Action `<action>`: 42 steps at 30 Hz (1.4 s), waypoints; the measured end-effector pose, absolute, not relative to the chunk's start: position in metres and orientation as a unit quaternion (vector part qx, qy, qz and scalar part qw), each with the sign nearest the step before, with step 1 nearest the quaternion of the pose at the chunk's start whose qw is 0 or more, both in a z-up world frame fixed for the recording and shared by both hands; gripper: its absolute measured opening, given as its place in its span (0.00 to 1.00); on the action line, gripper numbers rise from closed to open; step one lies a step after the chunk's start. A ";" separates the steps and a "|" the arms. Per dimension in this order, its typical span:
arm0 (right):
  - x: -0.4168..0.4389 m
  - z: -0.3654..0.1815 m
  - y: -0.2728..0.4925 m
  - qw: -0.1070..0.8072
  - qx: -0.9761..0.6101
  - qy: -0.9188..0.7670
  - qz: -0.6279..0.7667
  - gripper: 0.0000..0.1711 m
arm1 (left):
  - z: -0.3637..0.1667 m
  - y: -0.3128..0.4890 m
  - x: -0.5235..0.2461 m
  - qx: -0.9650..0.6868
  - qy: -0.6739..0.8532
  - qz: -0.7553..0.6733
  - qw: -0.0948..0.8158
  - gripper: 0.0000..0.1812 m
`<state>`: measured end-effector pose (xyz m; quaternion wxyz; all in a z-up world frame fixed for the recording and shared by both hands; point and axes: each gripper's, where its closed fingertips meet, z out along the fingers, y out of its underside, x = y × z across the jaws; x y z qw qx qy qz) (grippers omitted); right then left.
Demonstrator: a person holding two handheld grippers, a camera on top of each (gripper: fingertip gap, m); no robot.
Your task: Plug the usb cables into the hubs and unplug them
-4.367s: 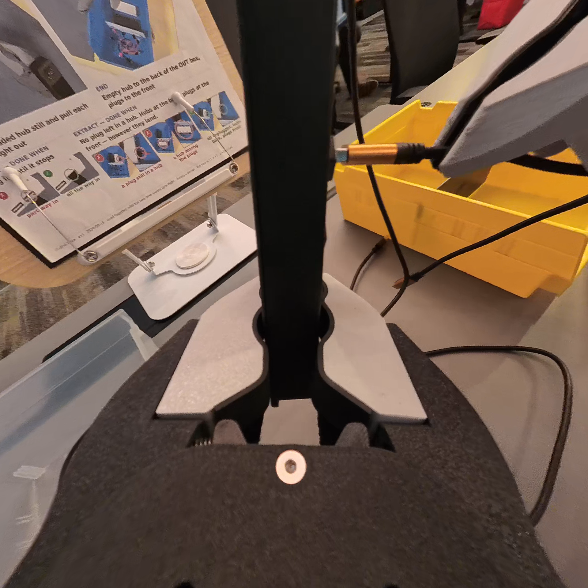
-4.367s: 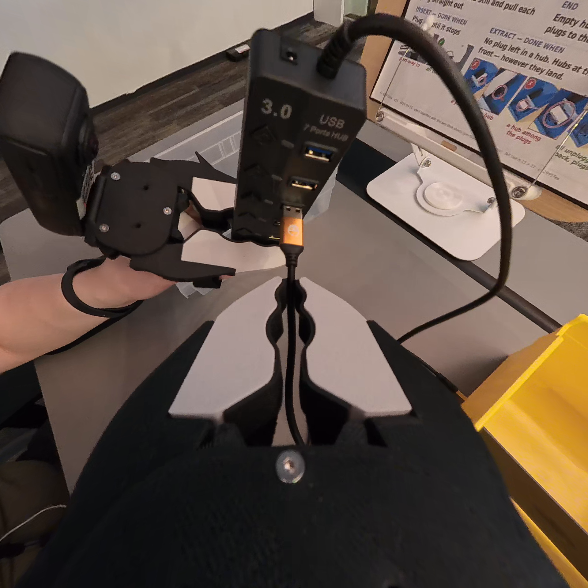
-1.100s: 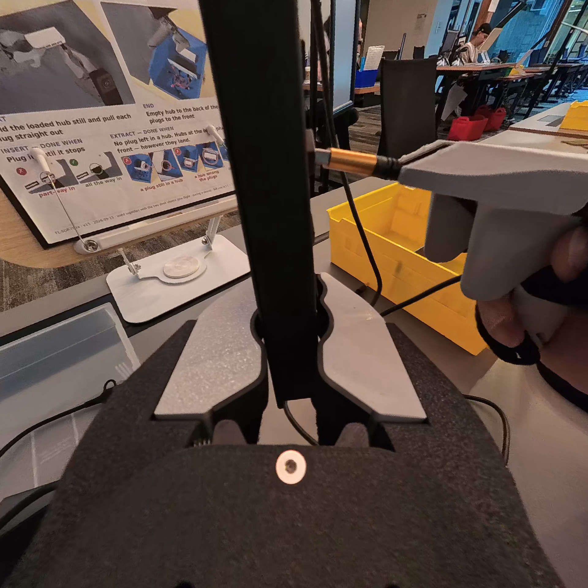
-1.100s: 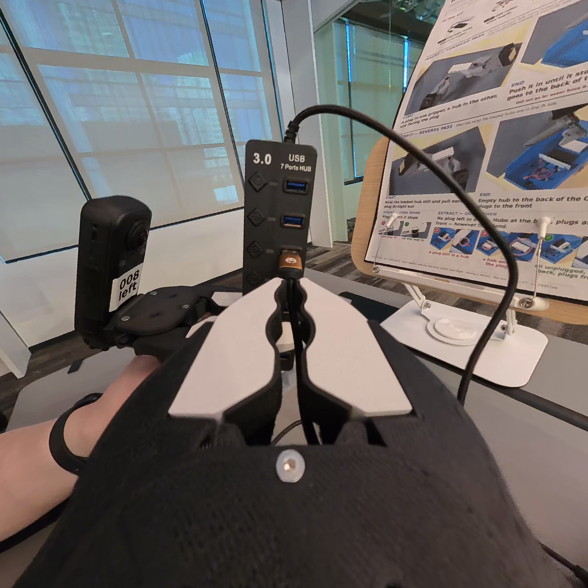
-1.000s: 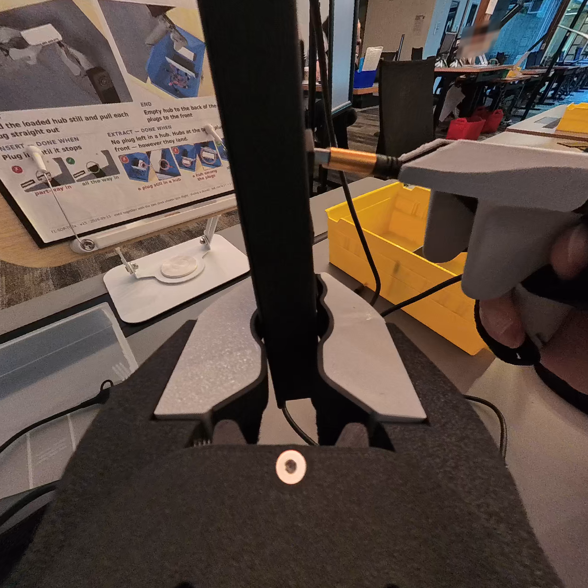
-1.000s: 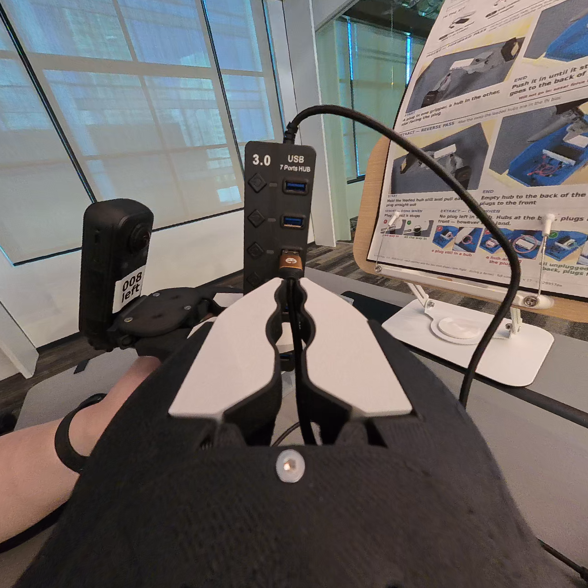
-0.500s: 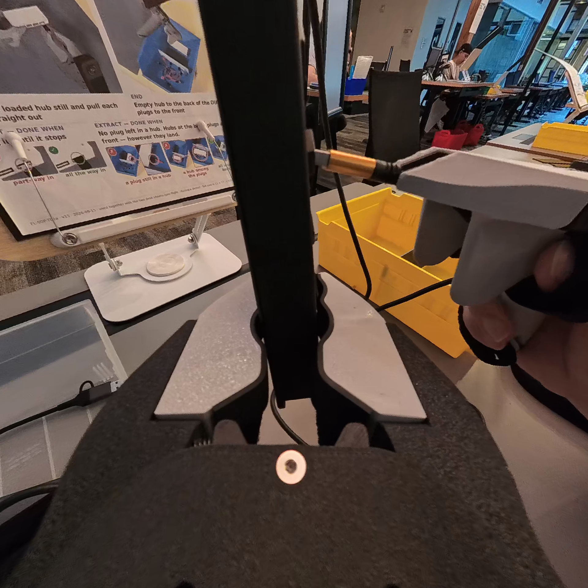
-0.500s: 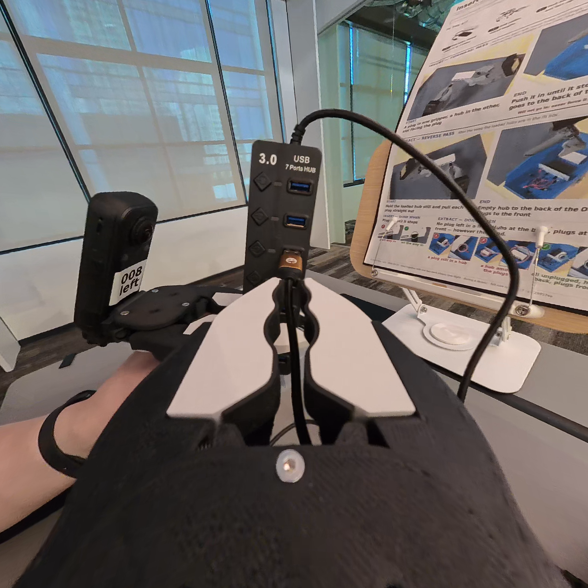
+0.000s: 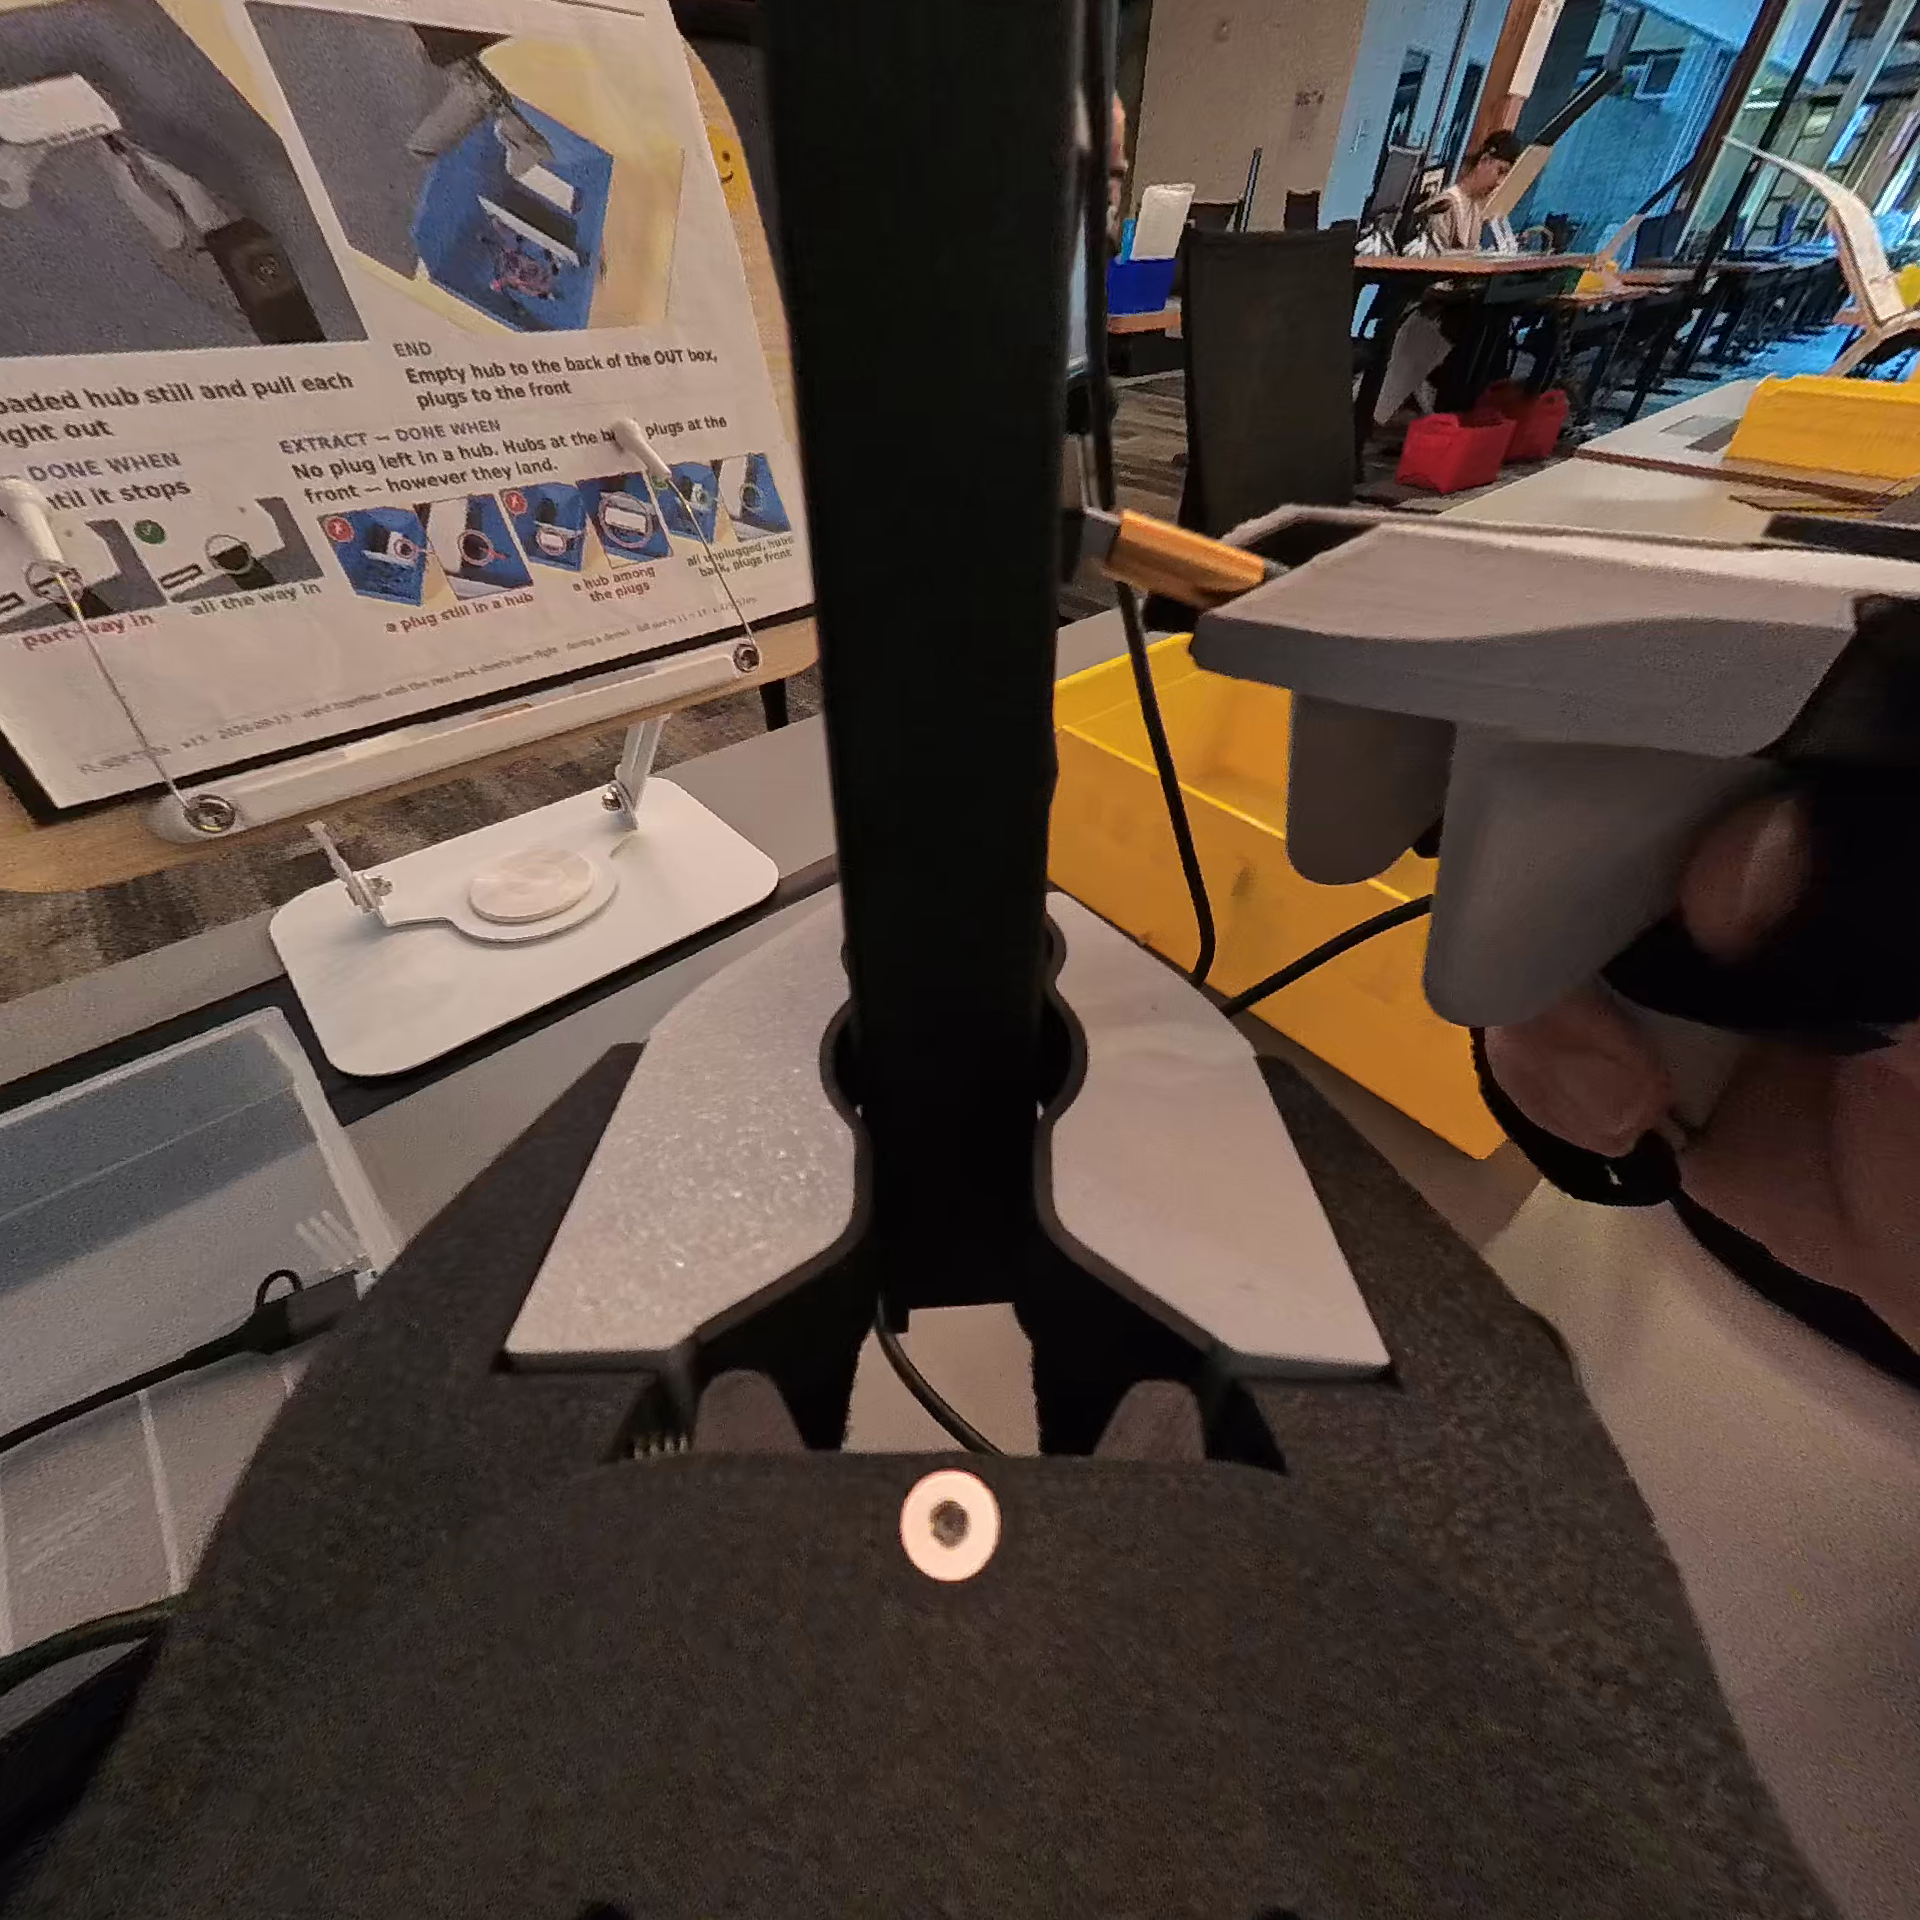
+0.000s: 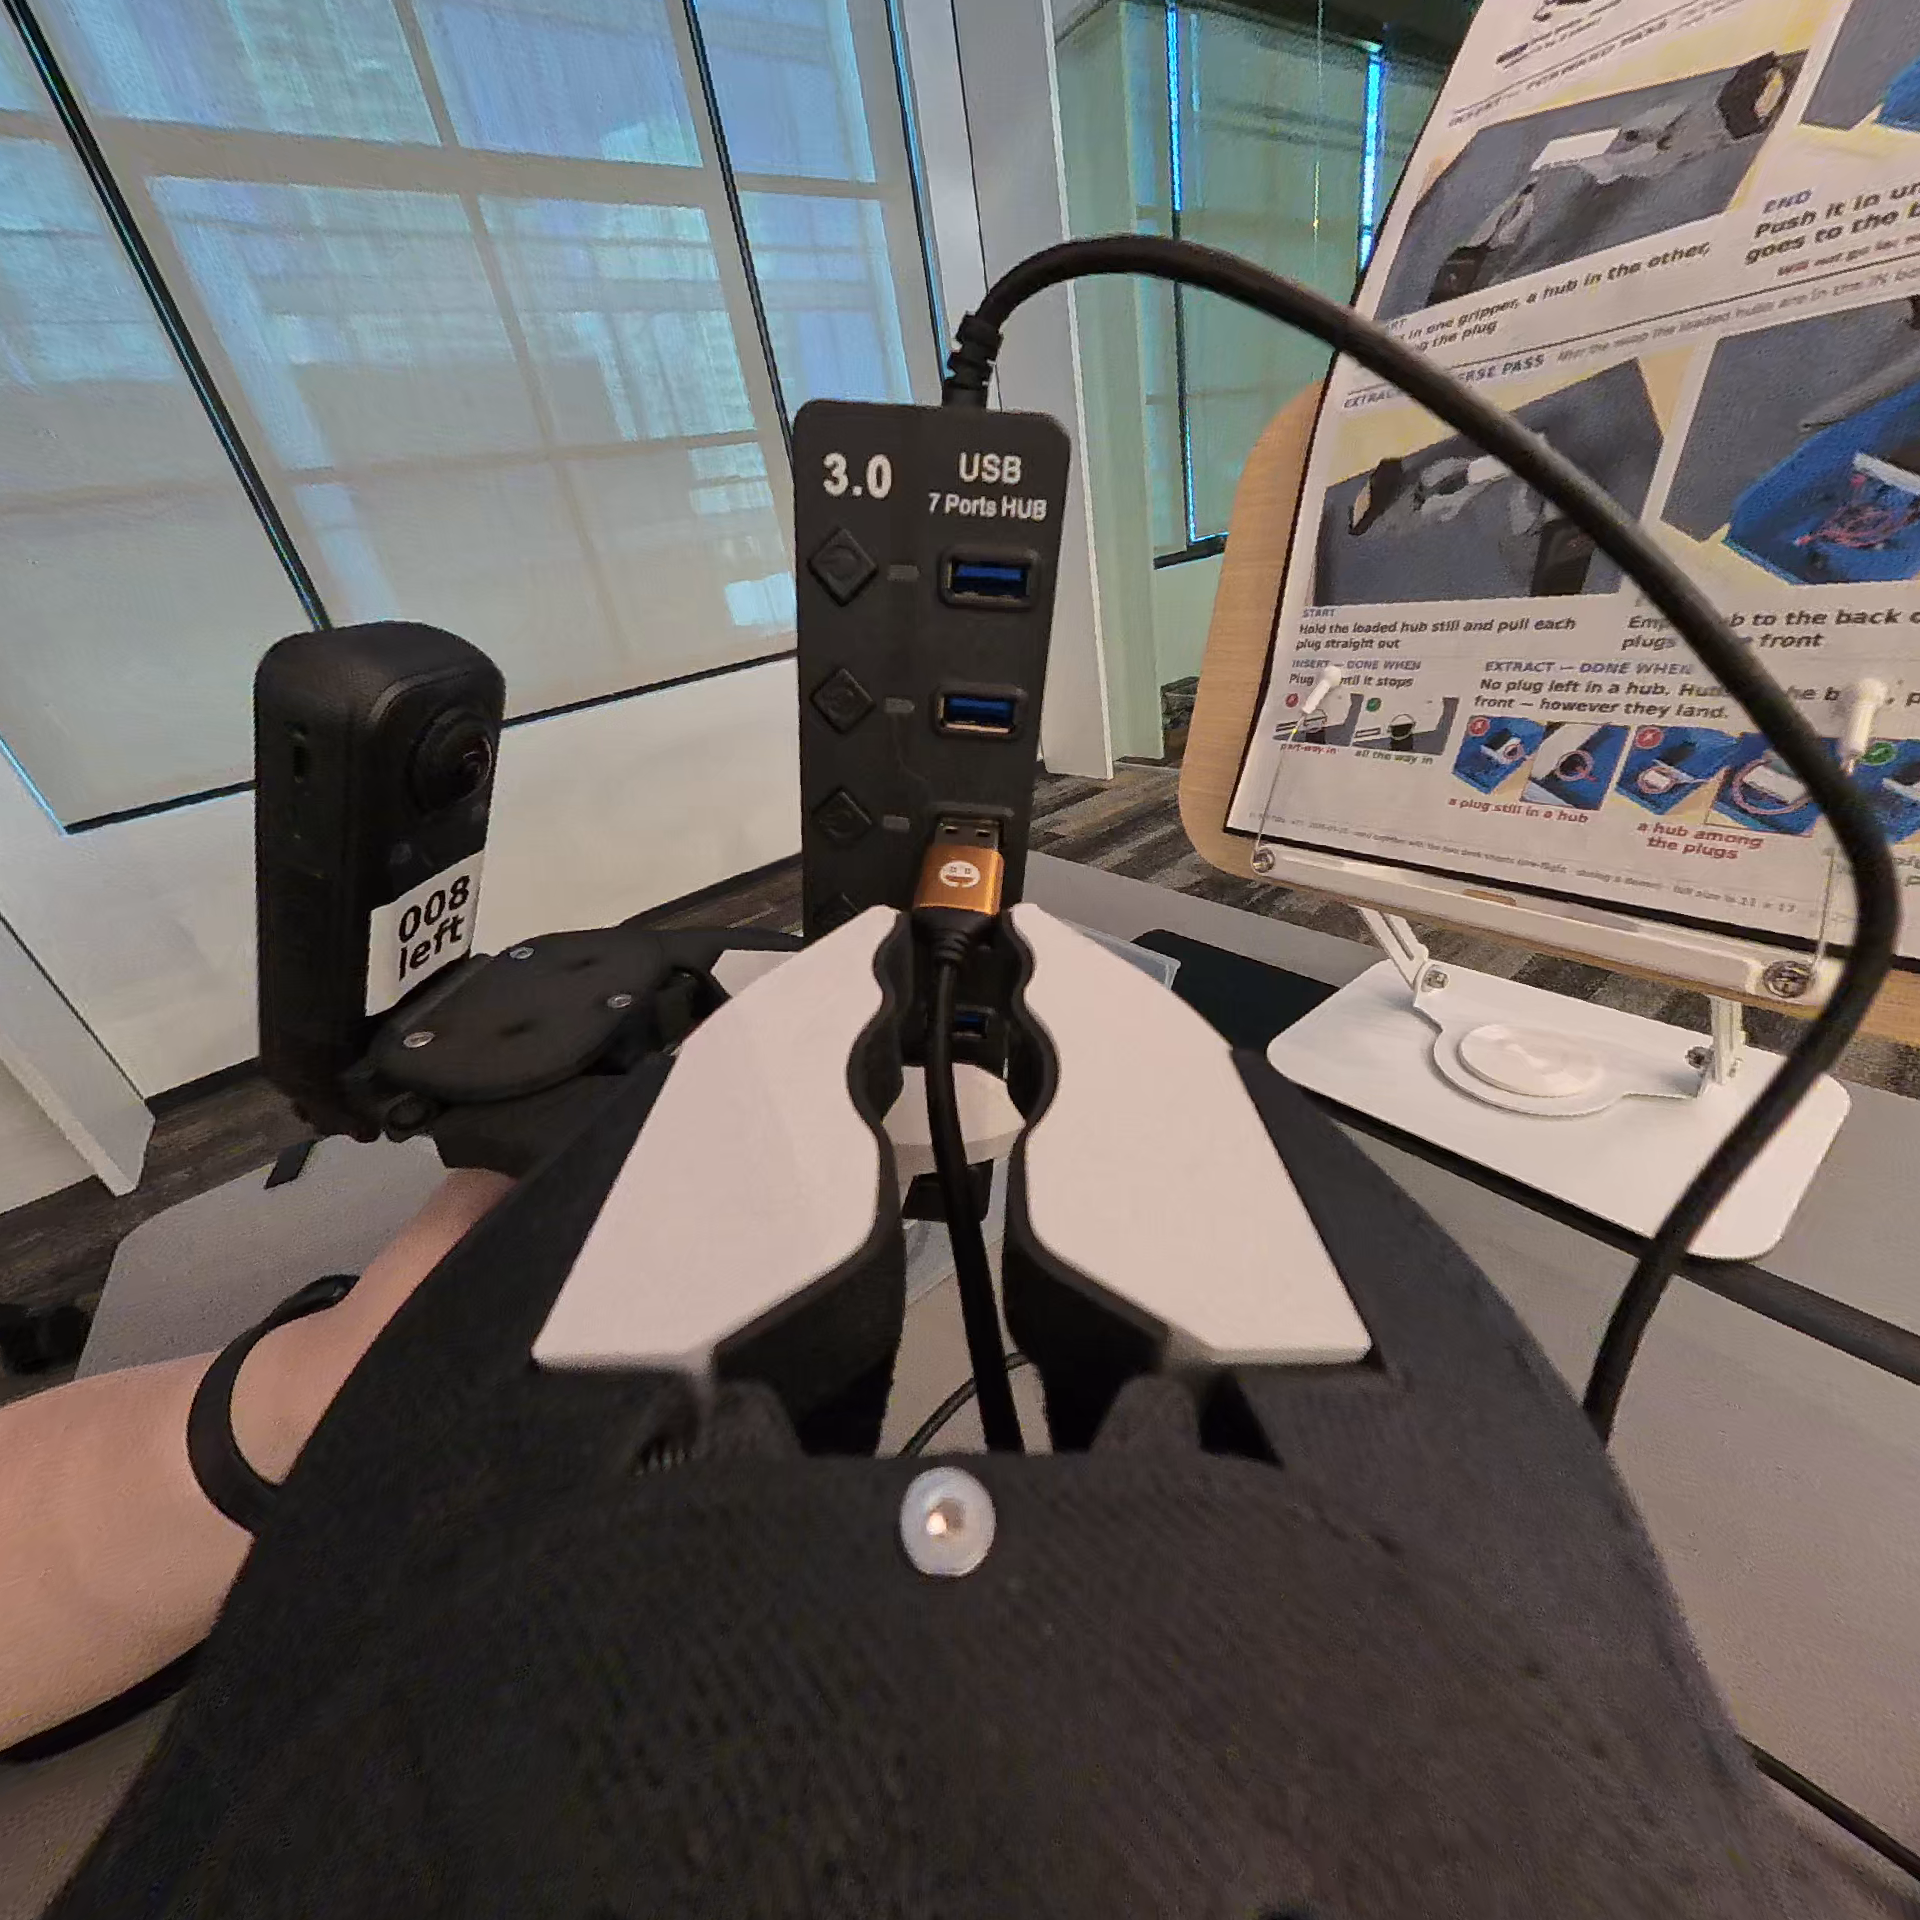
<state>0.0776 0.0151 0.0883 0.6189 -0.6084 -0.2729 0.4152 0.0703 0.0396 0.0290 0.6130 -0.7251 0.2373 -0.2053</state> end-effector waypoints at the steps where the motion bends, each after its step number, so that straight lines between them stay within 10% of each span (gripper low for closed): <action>1: 0.078 0.089 0.014 0.621 -0.605 -0.271 0.417 0.09 | 0.030 0.039 0.070 -0.724 0.237 -0.204 0.615 0.16; 42: 0.091 0.088 0.015 0.580 -0.656 -0.349 0.334 0.08 | 0.023 0.038 0.076 -0.725 0.295 -0.145 0.606 0.16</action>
